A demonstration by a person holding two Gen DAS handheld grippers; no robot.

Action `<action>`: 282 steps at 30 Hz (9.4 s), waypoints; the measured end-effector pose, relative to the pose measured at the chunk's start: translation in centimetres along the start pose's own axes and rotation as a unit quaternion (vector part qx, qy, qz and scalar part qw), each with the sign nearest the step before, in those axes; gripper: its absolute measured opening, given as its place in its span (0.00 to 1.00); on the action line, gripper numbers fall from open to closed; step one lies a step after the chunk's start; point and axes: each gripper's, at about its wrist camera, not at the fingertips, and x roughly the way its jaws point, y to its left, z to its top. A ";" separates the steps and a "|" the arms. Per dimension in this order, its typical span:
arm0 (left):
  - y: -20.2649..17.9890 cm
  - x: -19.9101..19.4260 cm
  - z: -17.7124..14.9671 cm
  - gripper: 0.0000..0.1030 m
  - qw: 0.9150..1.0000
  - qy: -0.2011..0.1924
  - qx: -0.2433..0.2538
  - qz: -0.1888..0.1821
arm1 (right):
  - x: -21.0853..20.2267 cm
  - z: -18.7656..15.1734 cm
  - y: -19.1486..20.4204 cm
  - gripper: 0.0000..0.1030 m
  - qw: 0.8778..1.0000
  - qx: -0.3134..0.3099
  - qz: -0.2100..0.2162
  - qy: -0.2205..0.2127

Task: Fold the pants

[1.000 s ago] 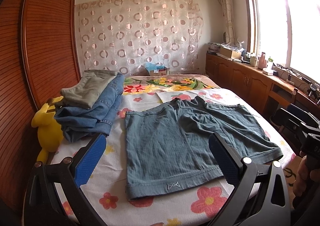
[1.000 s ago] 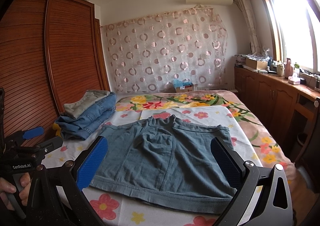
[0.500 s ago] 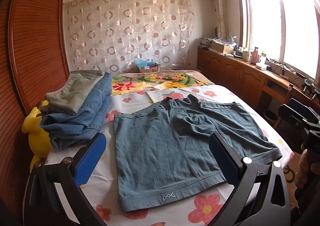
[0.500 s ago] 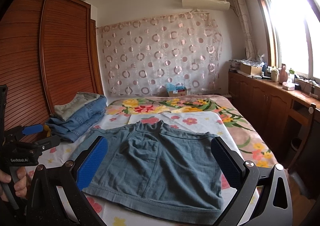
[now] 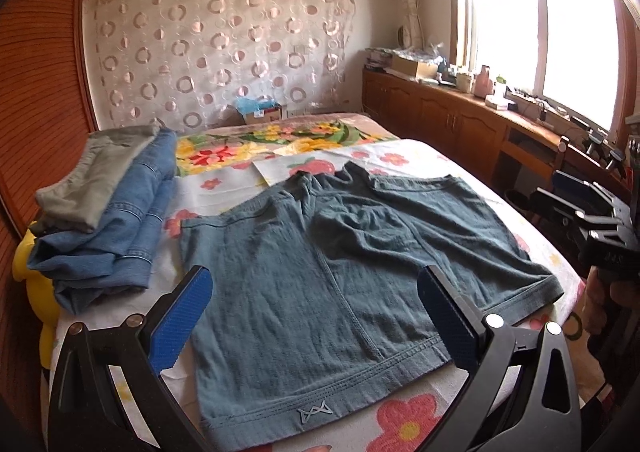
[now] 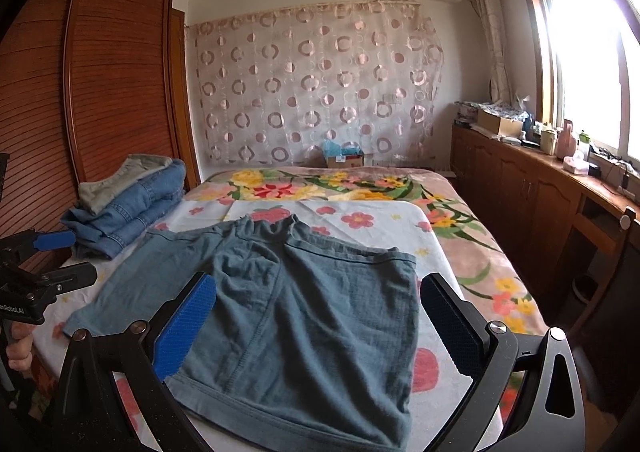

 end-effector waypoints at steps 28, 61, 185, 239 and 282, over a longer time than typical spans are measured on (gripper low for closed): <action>-0.7 7.0 -1.6 1.00 0.995 0.083 0.008 -0.050 | 8.9 6.3 -10.3 0.33 0.975 0.074 0.009 0.209; -0.6 8.9 -2.6 1.00 0.989 0.137 -0.005 -0.063 | -9.9 3.4 -8.4 0.41 0.990 0.017 0.016 0.138; -14.0 4.4 5.3 0.16 0.980 0.068 0.115 -0.145 | -18.3 -3.8 -6.9 0.45 0.989 0.079 0.028 0.121; -3.8 6.6 -3.0 0.81 0.989 0.117 0.027 -0.081 | -10.2 -0.3 -3.7 0.08 0.989 0.031 0.071 0.128; -4.2 5.5 -2.4 0.81 0.991 0.099 0.028 -0.083 | -17.1 -3.2 -7.3 0.18 0.985 0.078 0.041 0.145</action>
